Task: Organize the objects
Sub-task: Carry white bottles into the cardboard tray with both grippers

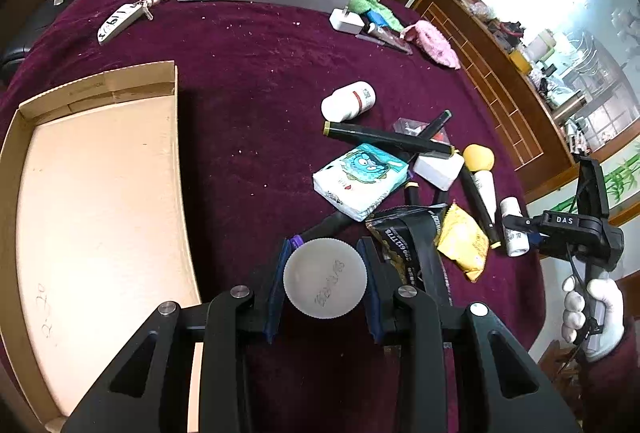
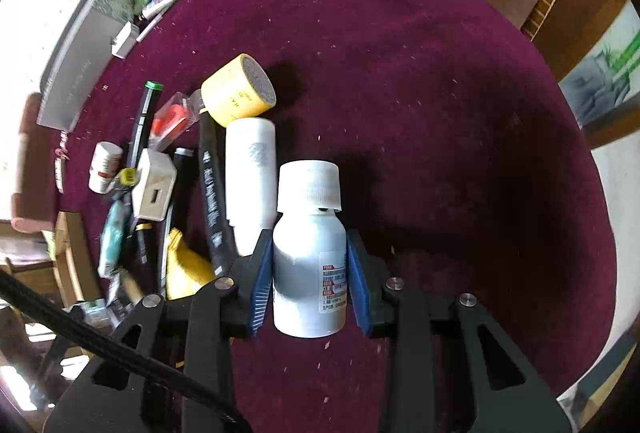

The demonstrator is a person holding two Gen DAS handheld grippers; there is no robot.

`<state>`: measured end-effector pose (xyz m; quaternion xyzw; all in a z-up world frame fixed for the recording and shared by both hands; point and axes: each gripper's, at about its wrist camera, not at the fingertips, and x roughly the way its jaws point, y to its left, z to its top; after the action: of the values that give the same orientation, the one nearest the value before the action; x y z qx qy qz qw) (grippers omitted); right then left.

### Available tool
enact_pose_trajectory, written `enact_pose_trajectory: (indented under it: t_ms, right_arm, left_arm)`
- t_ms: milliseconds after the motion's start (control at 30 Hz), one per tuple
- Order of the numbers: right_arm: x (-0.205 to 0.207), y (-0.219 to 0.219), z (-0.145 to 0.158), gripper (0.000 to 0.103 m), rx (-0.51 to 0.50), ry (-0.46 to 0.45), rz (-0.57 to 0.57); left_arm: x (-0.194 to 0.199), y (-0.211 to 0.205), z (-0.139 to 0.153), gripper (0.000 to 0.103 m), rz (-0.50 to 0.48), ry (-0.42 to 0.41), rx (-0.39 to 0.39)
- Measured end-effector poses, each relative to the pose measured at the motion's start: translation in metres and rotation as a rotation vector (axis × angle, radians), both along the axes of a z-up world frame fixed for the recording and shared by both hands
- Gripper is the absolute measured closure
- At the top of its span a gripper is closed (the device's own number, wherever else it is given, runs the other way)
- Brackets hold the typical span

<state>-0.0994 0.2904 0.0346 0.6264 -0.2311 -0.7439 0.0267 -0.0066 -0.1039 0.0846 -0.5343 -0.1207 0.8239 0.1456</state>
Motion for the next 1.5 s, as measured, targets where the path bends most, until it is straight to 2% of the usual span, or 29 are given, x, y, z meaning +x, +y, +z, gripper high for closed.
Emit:
enact_pose_trajectory:
  t_ms: [133, 267, 467, 633, 800, 933, 1133, 1267, 1400, 1500]
  right_arm:
    - [0.015, -0.001, 0.020, 0.071, -0.047, 0.046, 0.006]
    - [0.023, -0.024, 0.042, 0.071, -0.085, 0.090, 0.059]
    - [0.028, -0.083, 0.068, 0.071, -0.141, 0.137, 0.174]
    - [0.026, -0.151, 0.080, 0.071, -0.202, 0.142, 0.296]
    - [0.020, -0.229, 0.081, 0.070, -0.238, 0.135, 0.413]
    - [0.017, -0.288, 0.080, 0.070, -0.260, 0.130, 0.497]
    - [0.003, -0.370, 0.058, 0.070, -0.236, 0.092, 0.571]
    - [-0.008, -0.401, 0.042, 0.070, -0.168, 0.081, 0.586]
    - [-0.021, -0.415, 0.028, 0.070, -0.109, 0.074, 0.571]
    - [-0.030, -0.423, 0.018, 0.070, -0.065, 0.070, 0.557]
  left_arm:
    - [0.009, -0.008, 0.009, 0.074, 0.007, 0.022, 0.021]
    - [0.015, -0.021, 0.019, 0.074, 0.019, 0.038, 0.035]
    - [0.028, -0.055, 0.041, 0.074, 0.051, 0.083, 0.037]
    - [0.035, -0.096, 0.055, 0.074, 0.087, 0.105, 0.027]
    - [0.030, -0.140, 0.053, 0.074, 0.117, 0.091, -0.012]
    - [0.013, -0.169, 0.036, 0.074, 0.129, 0.045, 0.001]
    - [-0.015, -0.186, 0.010, 0.074, 0.107, -0.008, -0.012]
    - [-0.035, -0.193, -0.005, 0.074, 0.094, -0.038, -0.018]
    - [-0.057, -0.199, -0.024, 0.074, 0.093, -0.081, 0.004]
    - [-0.074, -0.203, -0.027, 0.074, 0.093, -0.085, 0.035]
